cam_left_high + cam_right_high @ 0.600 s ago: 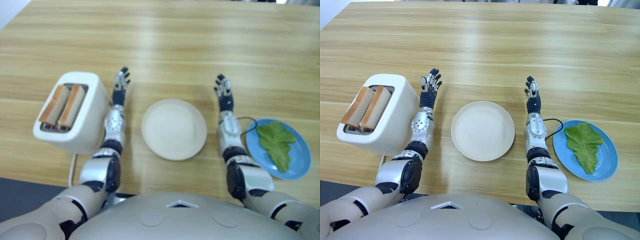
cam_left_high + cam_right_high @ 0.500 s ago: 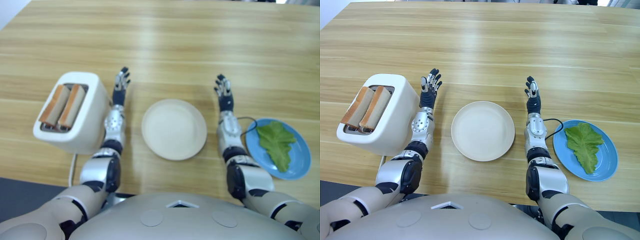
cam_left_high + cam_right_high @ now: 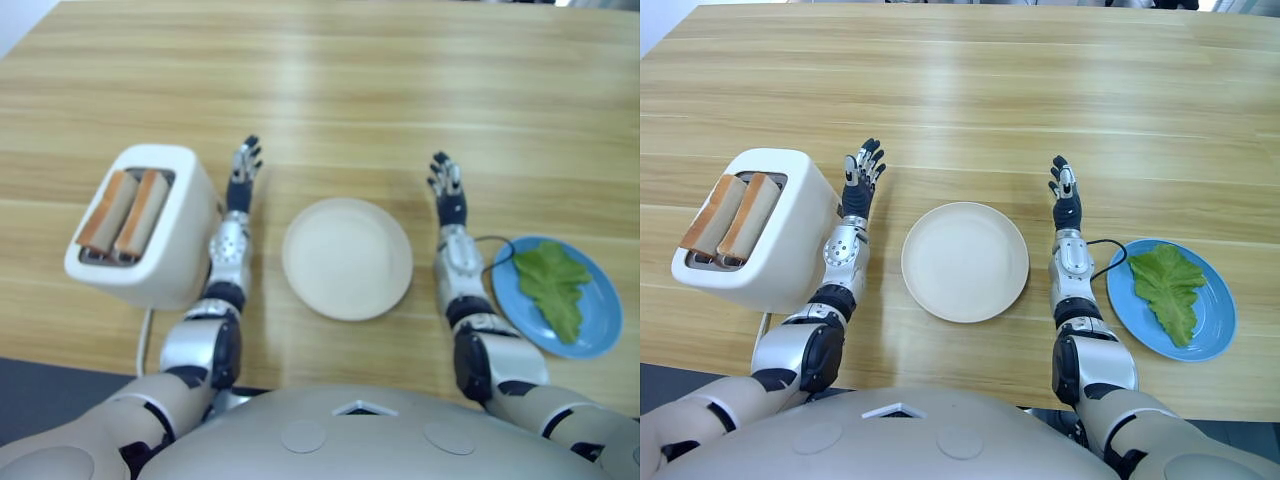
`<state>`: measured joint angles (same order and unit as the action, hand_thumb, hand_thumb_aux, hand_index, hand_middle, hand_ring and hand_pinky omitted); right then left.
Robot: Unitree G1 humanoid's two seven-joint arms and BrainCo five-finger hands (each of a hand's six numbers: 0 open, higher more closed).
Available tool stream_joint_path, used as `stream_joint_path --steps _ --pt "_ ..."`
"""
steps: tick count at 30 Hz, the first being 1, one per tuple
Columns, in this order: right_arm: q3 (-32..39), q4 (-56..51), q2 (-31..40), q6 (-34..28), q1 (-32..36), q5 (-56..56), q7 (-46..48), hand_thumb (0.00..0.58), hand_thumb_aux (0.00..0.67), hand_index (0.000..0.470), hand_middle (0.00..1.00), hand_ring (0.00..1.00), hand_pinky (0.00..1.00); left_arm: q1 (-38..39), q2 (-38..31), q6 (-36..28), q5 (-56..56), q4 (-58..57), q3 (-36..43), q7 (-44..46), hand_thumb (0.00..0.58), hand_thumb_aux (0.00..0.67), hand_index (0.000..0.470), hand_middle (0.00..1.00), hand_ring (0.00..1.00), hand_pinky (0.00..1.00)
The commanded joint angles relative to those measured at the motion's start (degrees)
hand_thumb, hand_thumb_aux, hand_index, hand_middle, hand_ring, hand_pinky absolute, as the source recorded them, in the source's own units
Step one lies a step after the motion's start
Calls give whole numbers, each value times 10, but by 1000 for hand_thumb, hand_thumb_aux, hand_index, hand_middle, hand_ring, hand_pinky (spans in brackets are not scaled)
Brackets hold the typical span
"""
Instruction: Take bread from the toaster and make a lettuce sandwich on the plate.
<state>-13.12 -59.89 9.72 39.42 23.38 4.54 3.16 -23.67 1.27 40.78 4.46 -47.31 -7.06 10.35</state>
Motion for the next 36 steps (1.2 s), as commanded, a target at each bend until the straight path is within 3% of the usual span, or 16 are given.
stream_joint_path --steps 1,4,7,12,16,22,28,36 --pt "1 7 -2 -7 -15 0 -5 0 0 0 0 0 0 64 -33 -170 29 382 56 34 0 0 0 0 0 0" --pt "5 12 -10 -6 -19 -4 -11 0 0 0 0 0 0 82 -106 -376 120 652 43 28 0 0 0 0 0 0" --pt "9 16 -18 -4 -21 -8 -18 0 0 0 0 0 0 71 -200 -533 261 787 -34 5 0 0 0 0 0 0" --pt "15 26 -24 -6 -26 -10 -24 0 0 0 0 0 0 80 -340 -642 399 848 -194 -3 0 0 0 0 0 0" --pt "17 34 -24 -7 -32 -9 -25 0 0 0 0 0 0 167 -439 -642 325 822 -285 51 0 0 0 0 0 0" --pt "18 52 -25 -13 -48 -8 -26 0 0 0 0 0 0 316 -524 -562 128 725 -324 121 0 0 0 0 0 0" --pt "22 66 -32 -17 -53 -10 -30 0 0 0 0 0 0 413 -555 -519 -19 700 -328 143 0 0 0 0 0 0" --pt "23 81 -38 -22 -64 -10 -31 0 0 0 0 0 0 446 -565 -490 -243 678 -278 83 0 0 0 0 0 0"
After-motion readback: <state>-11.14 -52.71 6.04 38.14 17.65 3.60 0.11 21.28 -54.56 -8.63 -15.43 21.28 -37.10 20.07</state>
